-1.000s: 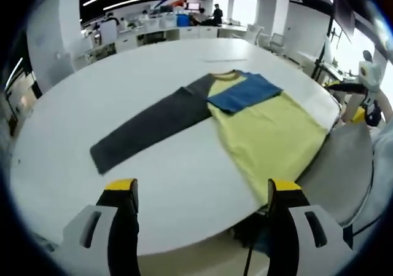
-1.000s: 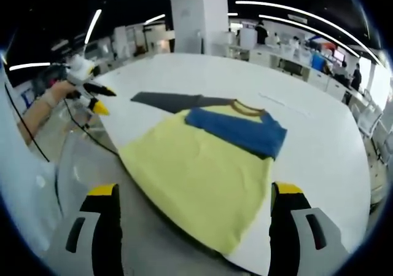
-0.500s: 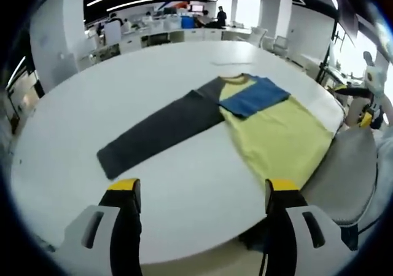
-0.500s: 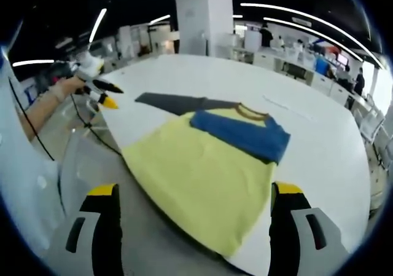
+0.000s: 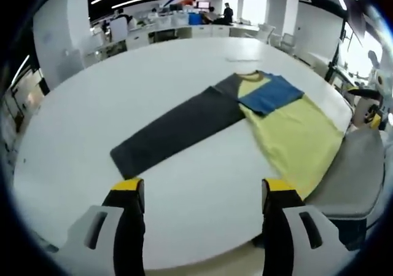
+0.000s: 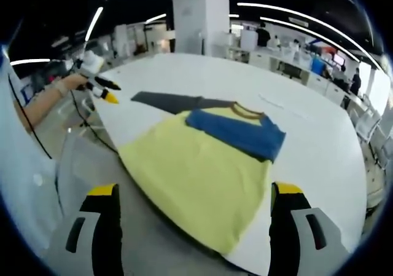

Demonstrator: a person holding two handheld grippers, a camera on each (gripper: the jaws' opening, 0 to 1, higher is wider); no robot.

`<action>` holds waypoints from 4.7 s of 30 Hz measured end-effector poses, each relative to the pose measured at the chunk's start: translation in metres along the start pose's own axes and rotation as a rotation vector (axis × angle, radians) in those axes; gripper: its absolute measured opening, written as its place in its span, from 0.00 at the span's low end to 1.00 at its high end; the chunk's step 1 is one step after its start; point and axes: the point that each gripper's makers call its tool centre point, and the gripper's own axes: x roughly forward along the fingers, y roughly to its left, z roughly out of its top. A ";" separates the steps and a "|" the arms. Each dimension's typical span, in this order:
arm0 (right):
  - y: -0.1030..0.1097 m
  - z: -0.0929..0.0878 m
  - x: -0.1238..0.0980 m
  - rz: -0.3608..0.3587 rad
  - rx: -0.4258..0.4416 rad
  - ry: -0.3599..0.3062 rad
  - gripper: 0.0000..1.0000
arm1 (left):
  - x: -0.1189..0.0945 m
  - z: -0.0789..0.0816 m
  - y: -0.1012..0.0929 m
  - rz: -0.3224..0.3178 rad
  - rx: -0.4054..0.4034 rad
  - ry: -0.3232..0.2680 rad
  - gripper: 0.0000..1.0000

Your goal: Fold the garment on the visible template until the final outline fits inside the template.

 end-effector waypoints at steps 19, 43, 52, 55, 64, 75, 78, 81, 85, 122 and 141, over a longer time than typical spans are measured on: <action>0.006 -0.001 0.005 -0.031 0.024 0.018 1.00 | 0.019 -0.004 0.044 0.035 0.008 0.041 0.68; 0.005 0.005 0.008 -0.101 0.069 0.002 1.00 | 0.047 -0.001 0.092 0.046 -0.066 -0.003 0.52; 0.010 0.005 0.006 -0.110 0.072 0.010 1.00 | 0.056 -0.004 0.110 0.076 -0.087 -0.011 0.48; 0.009 0.006 0.006 -0.116 0.072 0.011 1.00 | 0.058 -0.007 0.116 0.092 -0.095 -0.016 0.42; 0.011 0.008 0.008 -0.120 0.078 0.009 1.00 | 0.063 -0.010 0.126 0.093 -0.166 -0.036 0.35; 0.008 0.014 0.010 -0.118 0.075 -0.003 1.00 | 0.072 -0.010 0.141 0.122 -0.187 -0.019 0.28; 0.006 0.014 0.010 -0.122 0.074 0.002 1.00 | 0.074 -0.013 0.144 0.130 -0.195 -0.012 0.25; 0.005 0.015 0.009 -0.127 0.074 0.001 1.00 | 0.077 -0.018 0.146 0.129 -0.207 -0.002 0.24; 0.003 0.016 0.010 -0.128 0.074 0.005 1.00 | 0.078 -0.022 0.145 0.126 -0.221 0.010 0.23; 0.011 0.026 0.010 -0.133 0.054 -0.017 1.00 | 0.085 -0.030 0.153 0.161 -0.239 0.019 0.18; 0.011 0.024 0.011 -0.132 0.057 -0.022 1.00 | 0.091 -0.025 0.141 0.150 -0.250 -0.007 0.01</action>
